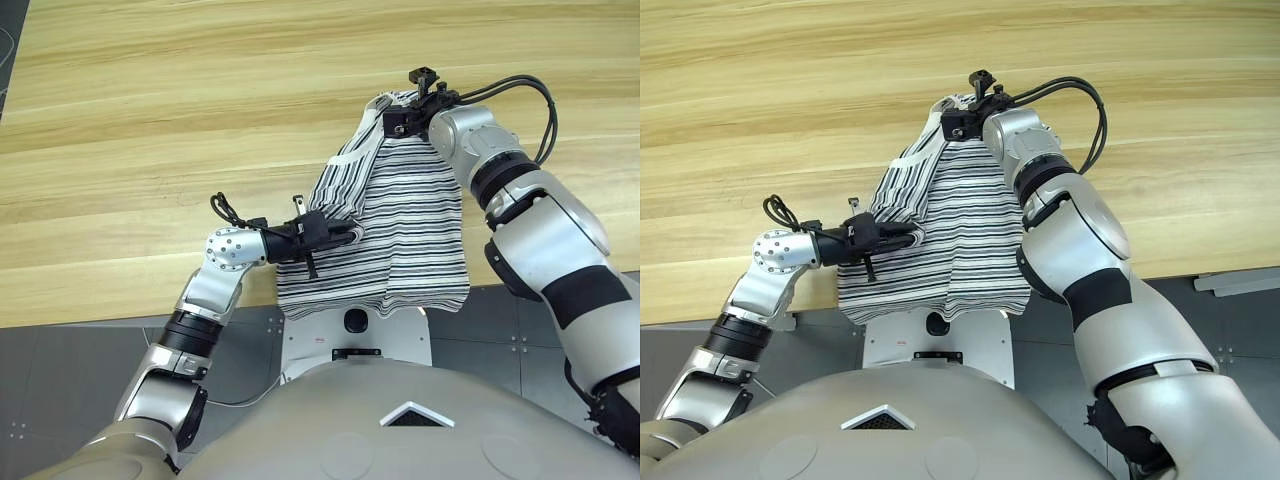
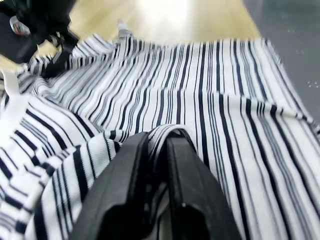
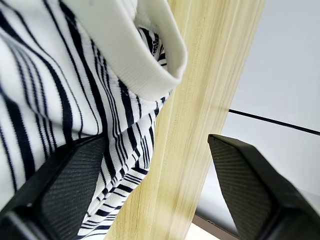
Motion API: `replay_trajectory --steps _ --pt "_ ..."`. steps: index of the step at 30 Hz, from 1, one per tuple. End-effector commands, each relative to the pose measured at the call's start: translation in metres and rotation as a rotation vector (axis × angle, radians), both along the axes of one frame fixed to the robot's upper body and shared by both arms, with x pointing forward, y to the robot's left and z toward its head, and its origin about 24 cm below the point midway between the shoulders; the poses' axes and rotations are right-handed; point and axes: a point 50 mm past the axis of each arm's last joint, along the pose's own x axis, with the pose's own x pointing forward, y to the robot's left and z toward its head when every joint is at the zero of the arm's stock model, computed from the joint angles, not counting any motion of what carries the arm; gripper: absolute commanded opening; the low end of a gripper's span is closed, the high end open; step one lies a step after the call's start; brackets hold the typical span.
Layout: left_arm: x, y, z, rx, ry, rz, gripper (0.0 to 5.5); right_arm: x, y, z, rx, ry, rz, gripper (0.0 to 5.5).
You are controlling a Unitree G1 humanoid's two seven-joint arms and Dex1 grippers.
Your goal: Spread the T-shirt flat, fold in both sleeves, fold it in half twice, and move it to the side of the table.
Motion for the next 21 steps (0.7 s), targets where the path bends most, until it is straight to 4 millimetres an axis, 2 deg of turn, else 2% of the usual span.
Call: replay_trajectory --steps 1,7,10,12,15,18,21 --pt "-0.011 -0.005 0.015 -0.064 0.008 -0.093 1.35 -0.011 0.000 -0.018 -0.015 0.077 0.001 3.77" --pt "-0.016 -0.004 0.032 -0.103 0.002 -0.152 2.36 -0.011 0.002 -0.018 -0.012 0.076 0.002 3.77" --pt "-0.005 -0.003 0.042 -0.110 -0.046 -0.071 2.92 -0.011 0.002 -0.018 -0.010 0.076 0.002 3.77" --pt "0.022 0.002 0.048 -0.136 -0.058 0.174 2.97 -0.011 0.002 -0.018 -0.011 0.076 0.002 3.77" --pt "0.045 0.013 0.045 -0.158 -0.002 0.429 2.97 -0.011 0.001 -0.018 -0.012 0.076 0.000 3.77" --pt "0.059 0.024 0.036 -0.156 0.074 0.622 2.97 -0.011 0.000 -0.019 -0.016 0.078 -0.001 3.77" --pt "0.064 0.033 0.020 -0.130 0.210 0.748 2.97 -0.012 0.000 -0.019 -0.021 0.079 0.002 3.77"
